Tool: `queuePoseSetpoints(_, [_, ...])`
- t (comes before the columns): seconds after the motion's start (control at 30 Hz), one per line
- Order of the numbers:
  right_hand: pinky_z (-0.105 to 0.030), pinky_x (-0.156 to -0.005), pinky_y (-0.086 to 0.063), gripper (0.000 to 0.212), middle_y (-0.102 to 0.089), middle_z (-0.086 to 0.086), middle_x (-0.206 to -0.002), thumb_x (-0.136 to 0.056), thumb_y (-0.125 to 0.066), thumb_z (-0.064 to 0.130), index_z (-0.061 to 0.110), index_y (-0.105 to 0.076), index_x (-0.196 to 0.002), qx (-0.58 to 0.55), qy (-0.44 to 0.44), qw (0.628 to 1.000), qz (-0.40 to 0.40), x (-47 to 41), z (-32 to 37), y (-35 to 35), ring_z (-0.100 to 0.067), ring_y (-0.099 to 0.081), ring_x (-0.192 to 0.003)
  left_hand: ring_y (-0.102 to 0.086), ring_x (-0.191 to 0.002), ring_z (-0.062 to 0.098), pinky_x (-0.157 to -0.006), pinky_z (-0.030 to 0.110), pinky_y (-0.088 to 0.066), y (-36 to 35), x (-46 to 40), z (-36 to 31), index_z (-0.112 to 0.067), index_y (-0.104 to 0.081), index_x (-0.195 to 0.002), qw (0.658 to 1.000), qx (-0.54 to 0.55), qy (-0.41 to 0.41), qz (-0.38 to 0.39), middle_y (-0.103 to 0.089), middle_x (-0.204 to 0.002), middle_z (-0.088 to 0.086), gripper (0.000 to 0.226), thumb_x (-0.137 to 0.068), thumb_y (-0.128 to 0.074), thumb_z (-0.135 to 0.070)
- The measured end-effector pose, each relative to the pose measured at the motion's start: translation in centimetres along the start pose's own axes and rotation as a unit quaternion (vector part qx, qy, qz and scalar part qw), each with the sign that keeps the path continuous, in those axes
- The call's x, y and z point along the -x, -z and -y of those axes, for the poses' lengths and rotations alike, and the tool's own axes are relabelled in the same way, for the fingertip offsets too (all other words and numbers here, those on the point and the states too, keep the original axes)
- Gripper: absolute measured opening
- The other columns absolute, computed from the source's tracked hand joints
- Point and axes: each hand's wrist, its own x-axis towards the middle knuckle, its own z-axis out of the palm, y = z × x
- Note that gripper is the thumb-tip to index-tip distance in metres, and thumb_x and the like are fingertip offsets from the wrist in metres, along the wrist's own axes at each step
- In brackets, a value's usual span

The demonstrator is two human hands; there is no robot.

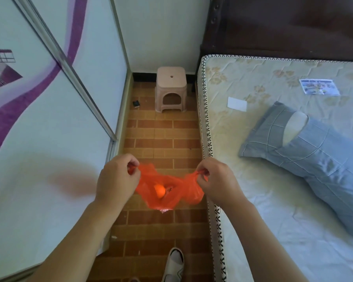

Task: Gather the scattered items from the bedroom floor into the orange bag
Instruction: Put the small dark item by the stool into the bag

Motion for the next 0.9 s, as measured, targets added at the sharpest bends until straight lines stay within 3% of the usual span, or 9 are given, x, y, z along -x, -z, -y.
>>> queuePoseSetpoints(0.23, [-0.037,-0.066,-0.051,0.012,-0.061,0.008,-0.083,-0.079,-0.067,0.007,0.018,-0.068,-0.084,-0.006,-0.015,1.000,-0.020,-4.6,-3.1,0.9,-0.010,-0.057,-0.073,-0.063,-0.077,0.006,-0.068,0.011,-0.045,-2.6,-4.6,-1.4,-0.019,-0.072,-0.095,1.000,0.014,-0.016,0.000,-0.069,-0.090,-0.009,0.015,-0.085,-0.075,-0.007])
queuePoseSetpoints(0.5, [-0.035,-0.067,-0.052,0.015,-0.061,0.009,-0.081,-0.078,-0.066,0.002,0.016,-0.068,-0.082,-0.020,-0.019,0.999,-0.031,-13.2,-5.0,0.8,-0.008,-0.059,-0.074,-0.062,-0.078,0.006,-0.067,0.009,-0.045,-4.0,-13.5,-1.5,-0.018,-0.072,-0.095,0.999,0.027,-0.022,-0.009,-0.067,-0.089,-0.008,0.013,-0.087,-0.076,-0.009])
queuePoseSetpoints(0.73, [-0.040,-0.068,-0.055,0.016,-0.063,0.004,-0.080,-0.077,-0.067,0.000,0.014,-0.070,-0.083,-0.011,-0.050,0.999,-0.016,-22.5,-5.7,-0.9,-0.014,-0.061,-0.074,-0.063,-0.080,0.007,-0.069,0.012,-0.049,-4.2,-21.6,1.4,-0.018,-0.072,-0.096,0.999,0.036,-0.007,0.007,-0.069,-0.092,-0.007,0.011,-0.087,-0.077,-0.013])
queuePoseSetpoints(0.9, [-0.041,-0.069,-0.057,0.017,-0.065,0.005,-0.080,-0.075,-0.068,0.003,0.016,-0.071,-0.084,-0.001,-0.086,0.996,-0.009,-29.3,-5.5,-2.7,-0.015,-0.062,-0.075,-0.064,-0.081,0.010,-0.072,0.024,-0.058,-3.4,-28.0,4.7,-0.020,-0.071,-0.096,0.999,0.033,0.018,0.008,-0.069,-0.091,-0.006,0.012,-0.087,-0.077,-0.015])
